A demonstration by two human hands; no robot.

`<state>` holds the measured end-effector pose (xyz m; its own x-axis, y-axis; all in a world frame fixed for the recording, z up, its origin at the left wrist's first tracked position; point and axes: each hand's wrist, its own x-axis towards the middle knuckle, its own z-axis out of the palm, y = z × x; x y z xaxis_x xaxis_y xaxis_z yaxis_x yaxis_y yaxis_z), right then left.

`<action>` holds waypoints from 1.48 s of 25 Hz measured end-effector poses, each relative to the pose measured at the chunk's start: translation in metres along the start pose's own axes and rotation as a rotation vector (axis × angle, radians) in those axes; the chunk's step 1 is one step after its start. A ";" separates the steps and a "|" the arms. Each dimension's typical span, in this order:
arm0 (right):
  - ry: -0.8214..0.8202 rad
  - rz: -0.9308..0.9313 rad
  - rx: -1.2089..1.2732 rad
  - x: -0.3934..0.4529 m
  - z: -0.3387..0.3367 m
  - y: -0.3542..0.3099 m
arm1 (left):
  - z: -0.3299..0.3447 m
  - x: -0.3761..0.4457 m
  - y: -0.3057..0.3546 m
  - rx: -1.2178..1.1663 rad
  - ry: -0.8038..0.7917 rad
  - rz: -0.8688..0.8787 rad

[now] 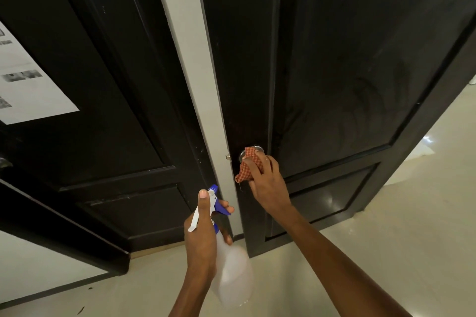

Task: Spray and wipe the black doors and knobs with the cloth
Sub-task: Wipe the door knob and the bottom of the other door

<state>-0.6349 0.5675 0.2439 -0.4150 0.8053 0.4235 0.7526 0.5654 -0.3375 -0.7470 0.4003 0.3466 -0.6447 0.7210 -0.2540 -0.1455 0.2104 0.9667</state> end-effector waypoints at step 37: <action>1.146 0.834 0.893 -0.455 -0.246 0.035 | 0.065 -0.280 -0.080 0.165 -0.823 0.083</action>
<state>-0.2935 0.1769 0.2459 0.7867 0.6072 0.1114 -0.1144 0.3208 -0.9402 -0.5062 0.2242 0.3380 0.1136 0.9760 -0.1858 0.0307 0.1834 0.9826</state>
